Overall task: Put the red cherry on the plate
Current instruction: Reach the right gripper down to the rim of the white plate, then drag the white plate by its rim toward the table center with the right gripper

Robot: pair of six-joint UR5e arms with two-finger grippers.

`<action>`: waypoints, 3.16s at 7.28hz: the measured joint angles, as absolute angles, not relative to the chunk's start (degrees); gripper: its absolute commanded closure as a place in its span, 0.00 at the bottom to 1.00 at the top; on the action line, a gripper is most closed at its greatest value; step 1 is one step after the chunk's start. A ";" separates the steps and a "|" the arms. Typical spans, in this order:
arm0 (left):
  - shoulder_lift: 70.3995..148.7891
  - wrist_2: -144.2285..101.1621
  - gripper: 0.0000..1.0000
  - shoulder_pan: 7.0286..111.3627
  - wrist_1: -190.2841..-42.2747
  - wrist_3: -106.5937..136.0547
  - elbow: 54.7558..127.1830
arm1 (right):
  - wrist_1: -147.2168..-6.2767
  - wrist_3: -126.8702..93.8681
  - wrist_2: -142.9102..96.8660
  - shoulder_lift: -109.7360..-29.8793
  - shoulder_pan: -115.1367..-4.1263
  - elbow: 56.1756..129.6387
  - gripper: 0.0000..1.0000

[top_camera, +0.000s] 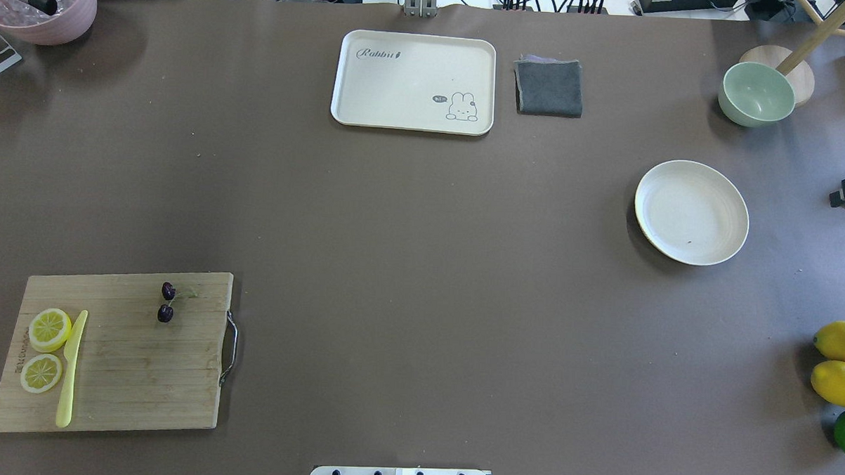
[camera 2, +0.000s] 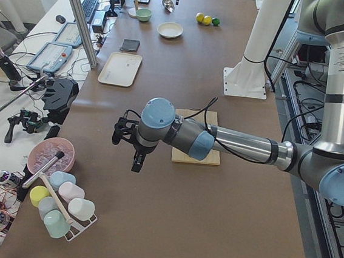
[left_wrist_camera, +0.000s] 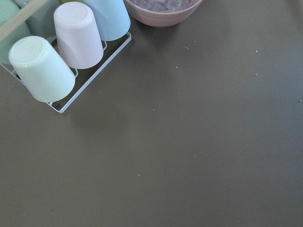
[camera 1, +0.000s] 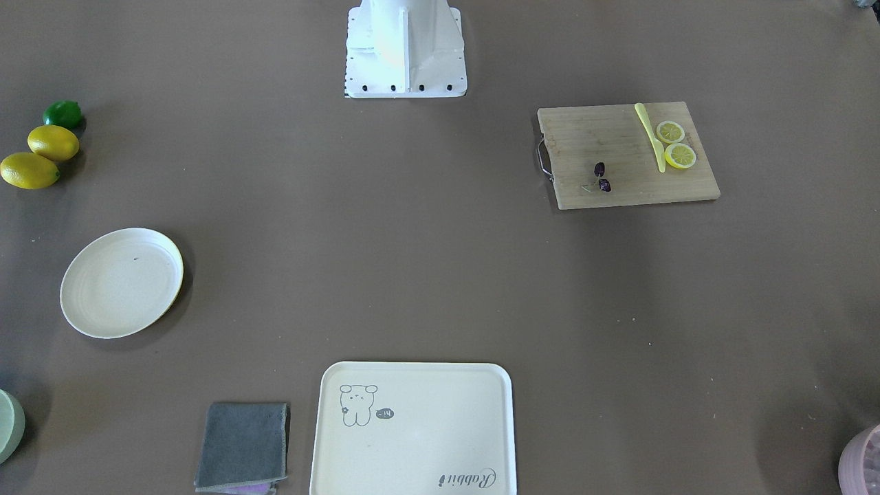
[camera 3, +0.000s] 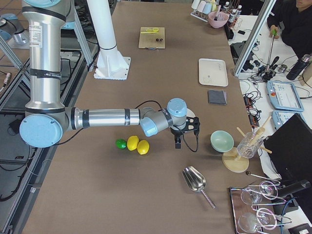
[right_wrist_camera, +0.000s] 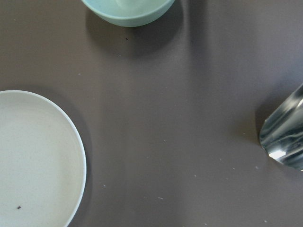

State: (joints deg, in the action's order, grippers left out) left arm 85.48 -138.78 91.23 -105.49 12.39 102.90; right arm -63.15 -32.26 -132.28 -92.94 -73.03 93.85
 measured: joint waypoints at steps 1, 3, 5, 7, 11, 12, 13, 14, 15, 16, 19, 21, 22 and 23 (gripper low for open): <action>86.78 -138.85 0.02 90.53 -105.63 12.96 102.33 | -61.52 -35.29 -131.61 -92.37 -71.18 93.57 0.00; 87.46 -138.84 0.02 90.11 -107.70 16.85 102.06 | -60.63 -39.30 -129.43 -90.41 -67.52 92.91 0.00; 86.10 -138.68 0.02 90.12 -114.14 18.16 101.80 | -59.80 -42.58 -126.96 -86.69 -63.99 90.04 0.00; 85.03 -138.41 0.02 90.07 -118.00 18.16 101.65 | -51.67 -47.13 -124.21 -85.11 -60.75 84.67 0.00; 85.17 -138.36 0.02 90.05 -119.06 18.03 101.47 | -44.42 -50.30 -123.87 -86.25 -59.19 81.51 1.00; 85.00 -138.40 0.02 90.07 -119.18 17.97 101.48 | -44.34 -50.19 -123.69 -86.41 -59.05 81.68 1.00; 84.88 -138.42 0.02 90.08 -119.24 17.94 101.56 | -44.33 -50.13 -123.46 -86.34 -58.88 81.78 1.00; 84.85 -138.42 0.02 90.08 -119.26 17.93 101.63 | -44.45 -50.17 -123.41 -86.13 -58.78 82.01 1.00; 84.84 -138.41 0.02 90.09 -119.26 17.93 101.59 | -44.66 -50.30 -123.57 -85.97 -58.80 82.80 1.00; 84.90 -138.39 0.02 90.09 -119.25 17.95 101.50 | -44.85 -50.41 -124.02 -86.37 -58.90 84.79 1.00; 84.98 -138.58 0.02 90.16 -119.26 18.01 101.54 | -45.07 -53.45 -130.17 -86.94 -61.75 92.24 1.00; 84.91 -138.76 0.02 90.17 -119.27 18.43 101.48 | -45.09 -61.62 -131.14 -81.16 -60.69 93.81 1.00; 84.91 -138.60 0.02 90.16 -119.27 18.56 101.05 | -45.11 -65.78 -127.89 -78.57 -57.17 94.77 1.00; 84.95 -138.48 0.02 90.12 -119.35 18.59 100.48 | -46.04 -68.60 -123.18 -76.65 -52.74 95.86 1.00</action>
